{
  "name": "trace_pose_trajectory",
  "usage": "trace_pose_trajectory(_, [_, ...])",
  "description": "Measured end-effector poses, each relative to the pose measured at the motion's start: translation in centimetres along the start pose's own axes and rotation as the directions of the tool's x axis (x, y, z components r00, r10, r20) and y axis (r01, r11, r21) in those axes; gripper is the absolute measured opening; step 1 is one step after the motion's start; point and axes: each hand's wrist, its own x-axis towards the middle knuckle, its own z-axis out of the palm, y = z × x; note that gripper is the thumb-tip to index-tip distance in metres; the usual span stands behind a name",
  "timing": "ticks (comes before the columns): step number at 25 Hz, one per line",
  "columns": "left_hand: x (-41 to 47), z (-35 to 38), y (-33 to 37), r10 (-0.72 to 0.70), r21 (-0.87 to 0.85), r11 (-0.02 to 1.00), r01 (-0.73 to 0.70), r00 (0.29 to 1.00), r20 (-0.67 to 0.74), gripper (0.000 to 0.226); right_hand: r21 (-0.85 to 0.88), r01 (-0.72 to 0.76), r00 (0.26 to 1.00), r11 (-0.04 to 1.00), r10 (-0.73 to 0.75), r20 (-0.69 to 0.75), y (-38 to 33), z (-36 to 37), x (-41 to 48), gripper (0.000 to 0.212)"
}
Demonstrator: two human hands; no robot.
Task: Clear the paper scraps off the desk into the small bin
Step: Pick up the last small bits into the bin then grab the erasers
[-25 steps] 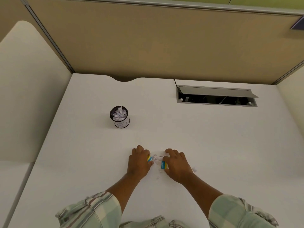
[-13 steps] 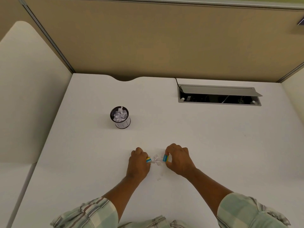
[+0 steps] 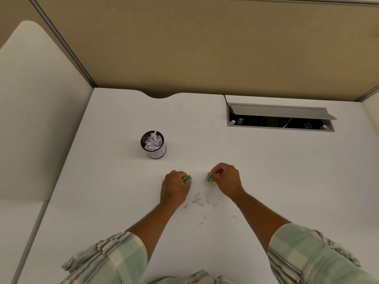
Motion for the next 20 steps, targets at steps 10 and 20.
trace_pose_trajectory(10, [3.6,-0.2,0.1,0.018,0.169,0.985,-0.036,0.994,0.107,0.025,0.014,-0.188,0.981,0.982,0.188,0.044,-0.6,1.0,3.3,0.007])
trace_pose_trajectory(20, [-1.5,1.0,-1.8,-0.107,0.060,0.993,0.104,0.993,0.042,0.037,-0.466,0.143,0.971,0.873,-0.032,0.239,2.5,3.1,-2.1,0.022])
